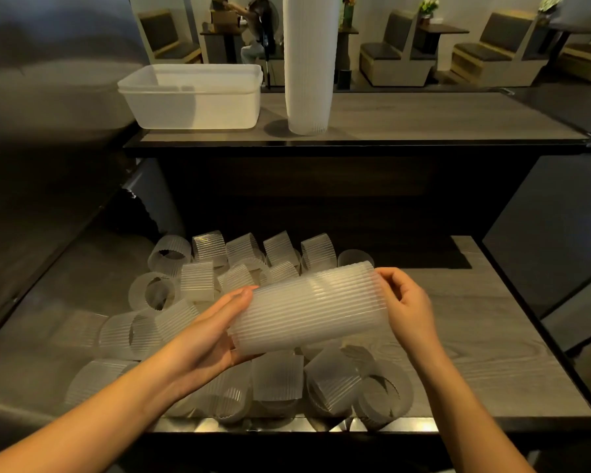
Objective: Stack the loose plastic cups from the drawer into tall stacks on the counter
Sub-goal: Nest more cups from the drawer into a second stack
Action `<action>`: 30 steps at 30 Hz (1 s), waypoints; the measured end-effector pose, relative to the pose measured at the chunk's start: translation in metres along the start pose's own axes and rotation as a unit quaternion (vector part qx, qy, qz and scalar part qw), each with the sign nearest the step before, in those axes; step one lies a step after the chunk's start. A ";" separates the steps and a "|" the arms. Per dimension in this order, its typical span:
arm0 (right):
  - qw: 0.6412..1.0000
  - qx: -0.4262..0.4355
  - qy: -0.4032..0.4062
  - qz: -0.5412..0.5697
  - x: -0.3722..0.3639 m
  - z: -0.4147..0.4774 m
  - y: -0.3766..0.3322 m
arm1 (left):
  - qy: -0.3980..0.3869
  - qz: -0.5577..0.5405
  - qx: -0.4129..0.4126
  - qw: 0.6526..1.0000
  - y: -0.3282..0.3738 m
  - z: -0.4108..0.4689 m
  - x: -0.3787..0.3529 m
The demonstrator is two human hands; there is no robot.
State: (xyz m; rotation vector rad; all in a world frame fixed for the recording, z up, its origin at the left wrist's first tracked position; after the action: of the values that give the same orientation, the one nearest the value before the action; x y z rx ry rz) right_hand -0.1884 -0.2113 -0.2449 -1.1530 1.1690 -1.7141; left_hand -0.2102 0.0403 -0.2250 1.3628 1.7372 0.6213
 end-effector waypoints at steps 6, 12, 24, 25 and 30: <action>0.985 -0.010 0.056 -0.162 0.018 0.031 0.030 | -0.004 0.001 -0.007 1.000 0.002 -0.001 0.001; 0.956 -0.107 0.018 -0.274 0.019 0.047 0.064 | -0.004 0.000 -0.010 1.000 0.003 -0.002 0.002; 0.930 -0.057 -0.161 -0.326 -0.006 0.032 0.086 | 0.006 -0.004 -0.012 1.000 0.006 -0.008 0.001; 0.928 -0.051 -0.160 -0.332 -0.007 0.031 0.088 | 0.006 -0.005 -0.012 1.000 0.006 -0.007 0.002; 0.907 0.027 -0.144 -0.394 -0.008 0.030 0.093 | 0.005 0.005 -0.017 1.000 0.006 -0.006 0.004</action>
State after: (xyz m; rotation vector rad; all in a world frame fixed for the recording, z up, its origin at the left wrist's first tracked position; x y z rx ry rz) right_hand -0.1490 -0.2409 -0.3299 -1.9351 0.4732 -2.0139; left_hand -0.2127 0.0466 -0.2184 1.3479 1.7221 0.6614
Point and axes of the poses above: each hand's wrist, its own z-axis towards the middle knuckle, its own x-axis out of the back of the hand, y = z × x, the point moved 1 cm from there along z, towards the middle knuckle, and after that the axes turned 6 degrees about y, right-handed, at the moved point
